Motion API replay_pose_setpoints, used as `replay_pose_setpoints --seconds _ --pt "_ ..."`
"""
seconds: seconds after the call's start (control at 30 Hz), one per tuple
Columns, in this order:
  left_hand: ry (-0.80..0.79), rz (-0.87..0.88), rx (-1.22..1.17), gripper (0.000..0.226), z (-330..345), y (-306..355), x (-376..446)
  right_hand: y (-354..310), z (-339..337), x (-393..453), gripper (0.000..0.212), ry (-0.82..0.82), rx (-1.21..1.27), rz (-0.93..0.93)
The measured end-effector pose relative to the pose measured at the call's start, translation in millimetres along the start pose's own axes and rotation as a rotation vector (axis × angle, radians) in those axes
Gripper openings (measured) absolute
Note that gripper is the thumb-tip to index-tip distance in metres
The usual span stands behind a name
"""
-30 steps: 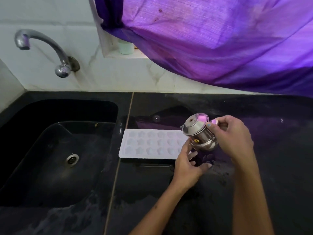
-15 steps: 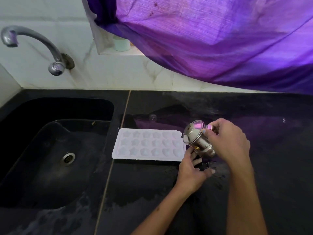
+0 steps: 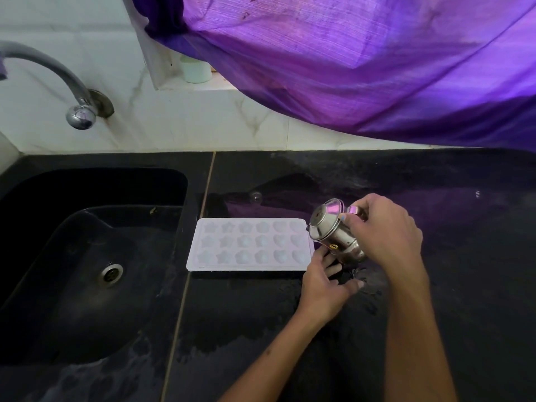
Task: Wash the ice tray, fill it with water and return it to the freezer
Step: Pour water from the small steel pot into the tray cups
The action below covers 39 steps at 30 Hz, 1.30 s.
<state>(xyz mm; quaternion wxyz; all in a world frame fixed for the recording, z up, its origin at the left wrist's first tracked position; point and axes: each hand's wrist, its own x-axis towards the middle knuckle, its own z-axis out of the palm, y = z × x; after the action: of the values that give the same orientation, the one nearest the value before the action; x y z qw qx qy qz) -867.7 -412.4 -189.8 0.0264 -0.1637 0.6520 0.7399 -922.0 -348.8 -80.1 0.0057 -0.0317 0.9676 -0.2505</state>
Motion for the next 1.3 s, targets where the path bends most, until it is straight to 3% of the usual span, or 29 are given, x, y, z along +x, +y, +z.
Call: replay_pose_setpoints --seconds 0.7,1.3 --pt "0.117 0.154 0.067 0.071 -10 2 -10 1 -9 -12 0.013 0.037 0.157 -0.014" --pt "0.123 0.088 0.047 0.071 -19 3 -15 -21 10 -17 0.014 0.074 -0.048 -0.112"
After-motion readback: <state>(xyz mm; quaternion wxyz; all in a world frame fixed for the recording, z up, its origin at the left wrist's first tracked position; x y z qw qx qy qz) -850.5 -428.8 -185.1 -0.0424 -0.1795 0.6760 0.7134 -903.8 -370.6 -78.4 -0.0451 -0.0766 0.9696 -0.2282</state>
